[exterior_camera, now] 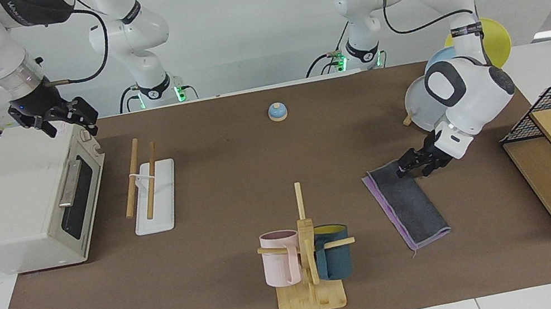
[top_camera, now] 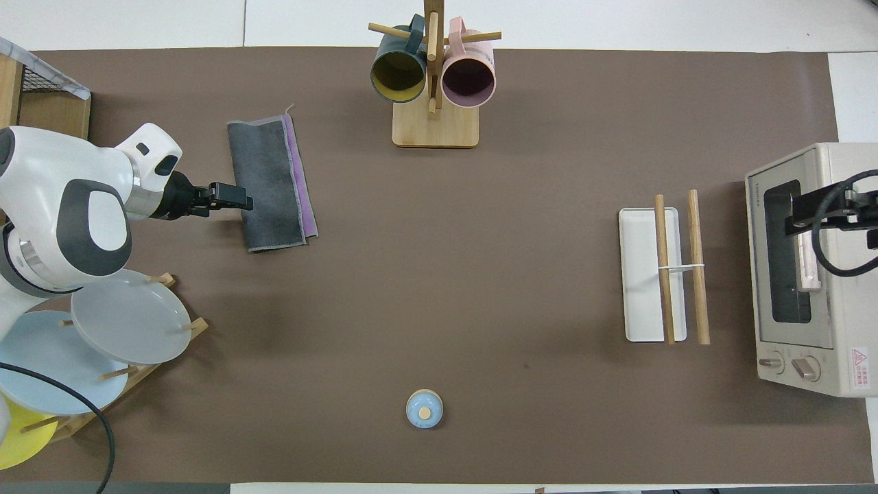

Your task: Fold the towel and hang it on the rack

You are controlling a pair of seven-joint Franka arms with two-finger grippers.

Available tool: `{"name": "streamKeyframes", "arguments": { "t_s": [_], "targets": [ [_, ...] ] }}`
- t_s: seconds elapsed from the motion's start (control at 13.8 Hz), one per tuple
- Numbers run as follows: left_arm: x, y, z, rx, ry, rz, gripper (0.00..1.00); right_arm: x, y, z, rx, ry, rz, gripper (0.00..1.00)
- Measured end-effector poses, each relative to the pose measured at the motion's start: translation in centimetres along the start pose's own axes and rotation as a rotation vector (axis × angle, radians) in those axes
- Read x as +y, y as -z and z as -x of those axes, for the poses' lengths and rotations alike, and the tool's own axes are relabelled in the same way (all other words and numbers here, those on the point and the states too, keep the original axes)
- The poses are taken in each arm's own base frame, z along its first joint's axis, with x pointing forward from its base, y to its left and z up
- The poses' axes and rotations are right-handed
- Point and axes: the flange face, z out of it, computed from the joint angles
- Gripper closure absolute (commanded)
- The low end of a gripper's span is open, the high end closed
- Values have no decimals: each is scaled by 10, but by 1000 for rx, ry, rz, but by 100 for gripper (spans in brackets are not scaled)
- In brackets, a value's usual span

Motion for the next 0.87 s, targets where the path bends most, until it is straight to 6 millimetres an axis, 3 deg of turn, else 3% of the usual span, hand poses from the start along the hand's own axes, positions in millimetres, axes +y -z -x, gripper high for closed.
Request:
{"name": "streamKeyframes", "arguments": {
  "t_s": [0.22,0.29,0.51,0.65,0.72,0.87],
  "targets": [
    [1,-6,0,0,4,6,28,-2,0,0,-2,2,-16,0],
    [1,-6,0,0,5,7,44,-2,0,0,-2,2,-17,0],
    [0,-11,0,-8,7,9,67,-2,0,0,-2,2,-18,0],
    [0,-12,1,-9,8,9,93,-3,0,0,-2,3,-19,0],
    [0,-12,1,-9,9,9,100,-3,0,0,-2,3,-19,0],
    [-1,-12,0,-8,10,10,100,-3,0,0,-3,3,-19,0]
  ]
}}
